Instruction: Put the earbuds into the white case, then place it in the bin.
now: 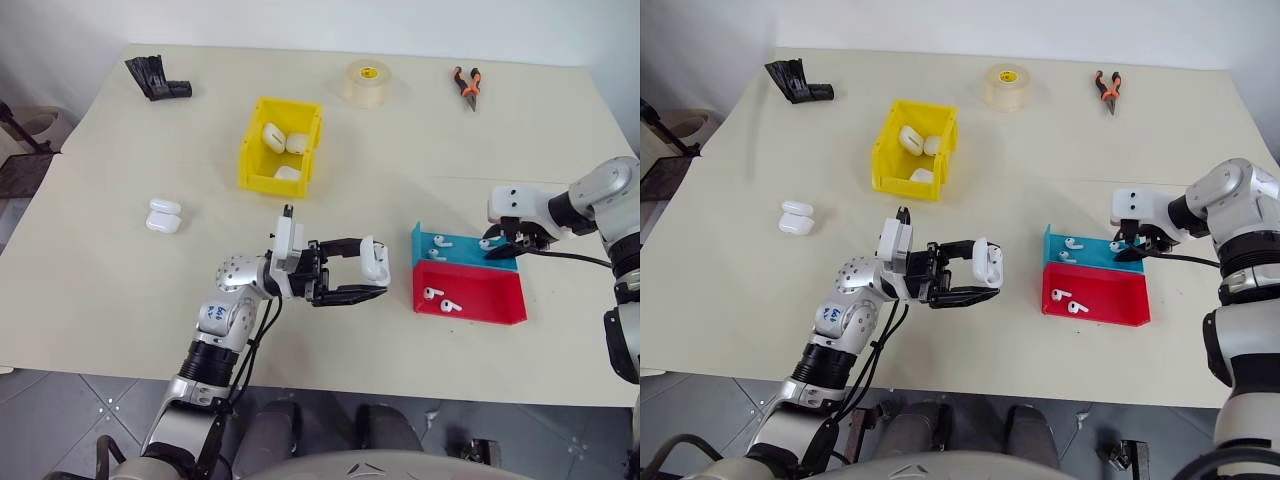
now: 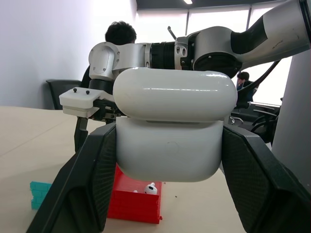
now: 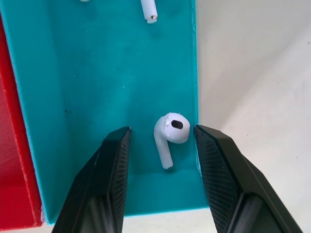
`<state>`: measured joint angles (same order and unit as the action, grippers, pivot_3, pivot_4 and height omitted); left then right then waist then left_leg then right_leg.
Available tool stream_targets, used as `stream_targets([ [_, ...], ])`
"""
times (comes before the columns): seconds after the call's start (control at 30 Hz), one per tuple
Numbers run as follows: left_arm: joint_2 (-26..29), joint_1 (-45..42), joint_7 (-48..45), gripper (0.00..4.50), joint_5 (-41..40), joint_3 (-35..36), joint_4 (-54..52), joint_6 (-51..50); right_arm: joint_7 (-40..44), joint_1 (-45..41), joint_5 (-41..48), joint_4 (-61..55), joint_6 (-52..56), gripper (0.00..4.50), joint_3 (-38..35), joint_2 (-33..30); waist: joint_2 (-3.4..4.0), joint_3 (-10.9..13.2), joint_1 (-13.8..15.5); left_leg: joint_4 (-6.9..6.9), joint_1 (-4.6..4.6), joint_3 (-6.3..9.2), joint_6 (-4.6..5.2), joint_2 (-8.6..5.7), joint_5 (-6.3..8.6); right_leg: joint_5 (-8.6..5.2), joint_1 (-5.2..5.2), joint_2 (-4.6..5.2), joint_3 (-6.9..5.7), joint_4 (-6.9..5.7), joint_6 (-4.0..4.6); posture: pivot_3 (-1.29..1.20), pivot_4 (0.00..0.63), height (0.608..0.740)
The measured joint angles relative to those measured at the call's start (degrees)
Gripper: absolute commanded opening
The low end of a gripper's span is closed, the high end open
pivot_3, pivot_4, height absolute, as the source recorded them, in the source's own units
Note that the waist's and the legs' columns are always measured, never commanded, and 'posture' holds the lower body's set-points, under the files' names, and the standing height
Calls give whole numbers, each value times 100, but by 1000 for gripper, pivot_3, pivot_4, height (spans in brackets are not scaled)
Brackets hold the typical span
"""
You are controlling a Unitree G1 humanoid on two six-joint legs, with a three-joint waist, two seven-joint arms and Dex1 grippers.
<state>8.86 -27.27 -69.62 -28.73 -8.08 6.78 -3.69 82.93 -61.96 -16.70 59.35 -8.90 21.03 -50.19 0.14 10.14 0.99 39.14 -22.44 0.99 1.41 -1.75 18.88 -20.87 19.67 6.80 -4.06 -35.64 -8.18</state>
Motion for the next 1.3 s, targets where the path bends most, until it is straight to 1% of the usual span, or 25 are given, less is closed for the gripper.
stream_targets([
  [0.1,1,0,0,2795,-2,0,-2,-3,3,0,0,2,1,1577,-10,21,0,0,-7,0,0,0,0,0,0,0,0,0,0,0,0,0,150,740],
  [0.2,4,0,0,2795,-2,0,-9,-6,0,2,6,2,1,581,-34,44,0,0,-18,0,0,0,0,0,0,0,0,0,0,-1,0,0,150,740],
  [0.23,5,0,0,2795,-2,0,-13,-7,-7,5,9,2,5,515,-56,56,0,0,-24,0,0,0,0,0,0,0,0,0,0,-1,0,0,150,740],
  [0.53,16,0,-3,2795,-3,0,-142,-58,-56,101,61,-21,26,515,-253,83,0,0,-38,0,2,0,0,1,0,0,-2,-1,0,-2,0,0,150,740],
  [0.67,25,0,-8,2795,-5,0,-152,-82,3,206,444,-240,190,515,-613,82,5,3,-52,0,0,-1,0,1,0,0,1,0,0,-3,0,0,150,740],
  [0.77,40,-14,-40,2795,-13,-1,-156,-131,256,293,1191,-999,644,515,-1225,28,11,6,-78,0,0,1,0,3,0,0,1,-1,-1,-5,0,0,150,740],
  [0.83,60,-26,-77,2795,-22,2,-156,-145,365,511,1692,-1688,1044,515,-1602,-117,11,6,-54,2,1,8,-1,2,0,0,-2,-1,-7,-10,0,0,150,740],
  [0.87,69,-50,-107,2795,-24,2,-153,-157,385,797,2026,-2201,1387,515,-1865,-239,11,6,-17,2,-1,9,0,2,0,0,-3,0,-7,-9,0,0,150,740],
  [0.9,80,-54,-115,2795,-27,13,-153,-159,392,944,2213,-2461,1571,515,-1976,-275,10,7,4,4,0,9,0,2,0,0,-4,1,-8,-9,0,0,150,740],
  [0.97,87,-140,-121,2795,-26,19,-121,-176,359,1594,2910,-3473,2485,515,-2422,-324,10,7,49,5,-3,9,0,0,0,0,-4,3,-8,-9,0,0,150,740],
  [1.03,77,-207,-116,2795,-27,28,-99,-192,173,2139,3635,-4423,3390,515,-2837,-241,10,7,56,8,-5,9,0,0,0,0,-3,5,-9,-10,-1,0,150,740],
  [1.1,16,-333,-110,2795,-27,19,28,-236,-395,2767,4417,-5523,4135,515,-3499,117,8,6,64,8,-4,15,-1,2,0,0,-6,3,-15,-12,0,0,150,740],
  [1.13,-8,-417,-97,2795,-27,27,99,-278,-831,3169,5013,-6290,4549,515,-3865,555,7,6,61,9,-2,22,-2,5,0,0,-10,0,-20,-13,0,0,150,740],
  [1.17,-18,-481,-97,2795,-28,26,110,-313,-1223,3474,5507,-6824,4925,515,-4012,906,7,6,58,9,-3,19,-2,2,0,1,-7,2,-17,-16,0,0,150,740],
  [1.3,-43,-592,-120,2795,-27,22,163,-352,-2271,4025,6731,-7757,5795,515,-4329,1367,11,7,49,7,2,12,-1,-6,-1,0,-4,8,-12,-22,0,0,150,740],
])
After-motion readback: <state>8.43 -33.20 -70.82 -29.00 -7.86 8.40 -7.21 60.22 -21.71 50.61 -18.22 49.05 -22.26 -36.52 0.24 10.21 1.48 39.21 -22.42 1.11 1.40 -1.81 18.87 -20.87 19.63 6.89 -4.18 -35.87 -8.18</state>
